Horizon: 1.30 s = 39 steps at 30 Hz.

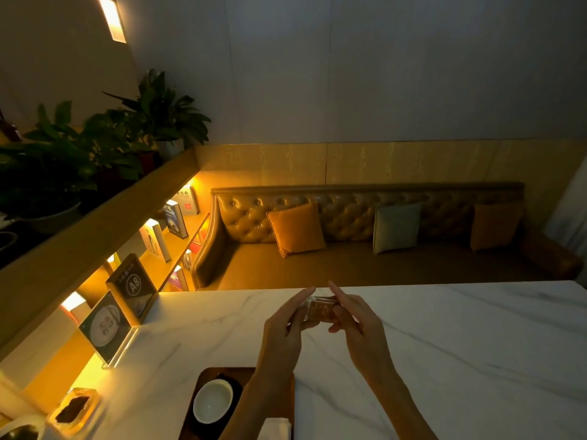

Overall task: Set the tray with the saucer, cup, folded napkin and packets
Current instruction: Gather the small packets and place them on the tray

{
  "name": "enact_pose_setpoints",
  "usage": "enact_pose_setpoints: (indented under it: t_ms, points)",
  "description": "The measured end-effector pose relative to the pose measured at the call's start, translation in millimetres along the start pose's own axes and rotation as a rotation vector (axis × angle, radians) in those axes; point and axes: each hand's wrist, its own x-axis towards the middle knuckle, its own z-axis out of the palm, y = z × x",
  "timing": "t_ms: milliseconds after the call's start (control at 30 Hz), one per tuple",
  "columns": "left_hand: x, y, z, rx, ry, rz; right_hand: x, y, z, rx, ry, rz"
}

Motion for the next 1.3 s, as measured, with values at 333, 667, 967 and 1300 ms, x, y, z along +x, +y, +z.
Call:
enact_pose_setpoints:
  t_ms: [333,667,967,1300]
  points:
    - [-2,-1,-8,-0.19,0.045,-0.203,1,1,-3,0.226,0.068,0.204]
    - [-37,-38,-36,-0.117,0.178,-0.66,-30,45,55,0.246,-0.019,0.491]
    - [-46,-75,-89,-0.081,0.235,-0.738,-40,40,126,-0.003,-0.16,0.451]
    - [-15,-90,-130,-0.512,0.057,-0.827,-24,34,150,0.289,0.019,0.582]
